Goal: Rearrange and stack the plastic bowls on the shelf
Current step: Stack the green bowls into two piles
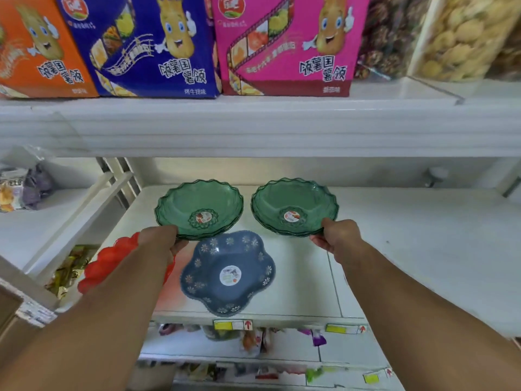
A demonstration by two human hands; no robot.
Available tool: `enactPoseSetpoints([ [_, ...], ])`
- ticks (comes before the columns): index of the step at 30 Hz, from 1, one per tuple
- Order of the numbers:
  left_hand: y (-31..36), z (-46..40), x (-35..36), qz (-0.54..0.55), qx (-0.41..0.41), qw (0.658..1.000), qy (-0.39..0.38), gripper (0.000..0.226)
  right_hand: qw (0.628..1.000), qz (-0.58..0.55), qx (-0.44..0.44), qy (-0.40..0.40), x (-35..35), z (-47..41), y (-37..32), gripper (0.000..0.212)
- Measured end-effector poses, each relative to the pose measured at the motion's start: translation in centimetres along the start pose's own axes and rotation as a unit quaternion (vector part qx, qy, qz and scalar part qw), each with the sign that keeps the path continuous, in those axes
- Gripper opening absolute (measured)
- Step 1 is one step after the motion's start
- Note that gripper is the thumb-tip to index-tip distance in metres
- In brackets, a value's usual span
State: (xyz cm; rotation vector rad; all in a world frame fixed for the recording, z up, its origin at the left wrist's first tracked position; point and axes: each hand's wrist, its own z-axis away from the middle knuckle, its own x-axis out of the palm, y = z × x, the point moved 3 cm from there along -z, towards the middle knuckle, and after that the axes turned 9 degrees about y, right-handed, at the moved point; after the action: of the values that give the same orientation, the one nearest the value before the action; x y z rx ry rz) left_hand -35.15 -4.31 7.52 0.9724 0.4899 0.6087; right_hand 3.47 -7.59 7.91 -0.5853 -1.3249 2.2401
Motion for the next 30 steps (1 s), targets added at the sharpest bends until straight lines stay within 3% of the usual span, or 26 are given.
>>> enactPoseSetpoints([
  [4, -1.0, 1.2, 1.2, -0.027, -0.002, 0.999, -0.021, 0.023, 0.999, -0.016, -0.001, 0.034, -3.1, 1.3, 0.2, 0.017],
  [10, -2.5, 4.4, 4.0, -0.062, 0.025, 0.995, -0.074, 0.005, 0.996, -0.042, 0.0, 0.073, -8.1, 2.5, 0.6, 0.012],
  [16, -3.6, 8.8, 7.6, -0.045, 0.025, 0.987, -0.153, 0.022, 0.992, -0.058, 0.006, 0.116, -14.2, 1.6, 1.2, 0.015],
  [19, -4.4, 11.3, 10.3, -0.06, 0.032, 0.982, -0.175, 0.011, 0.988, -0.07, 0.003, 0.138, -17.7, 0.5, 1.2, 0.017],
  [21, -5.2, 13.2, 12.1, -0.061, 0.023, 0.982, -0.175, 0.003, 0.986, -0.077, 0.001, 0.148, -20.2, -0.5, 1.2, 0.019],
  [30, -10.1, 22.9, 20.4, -0.041, -0.002, 0.985, -0.166, 0.005, 0.985, -0.081, 0.001, 0.151, -31.8, -6.6, 0.4, 0.021],
])
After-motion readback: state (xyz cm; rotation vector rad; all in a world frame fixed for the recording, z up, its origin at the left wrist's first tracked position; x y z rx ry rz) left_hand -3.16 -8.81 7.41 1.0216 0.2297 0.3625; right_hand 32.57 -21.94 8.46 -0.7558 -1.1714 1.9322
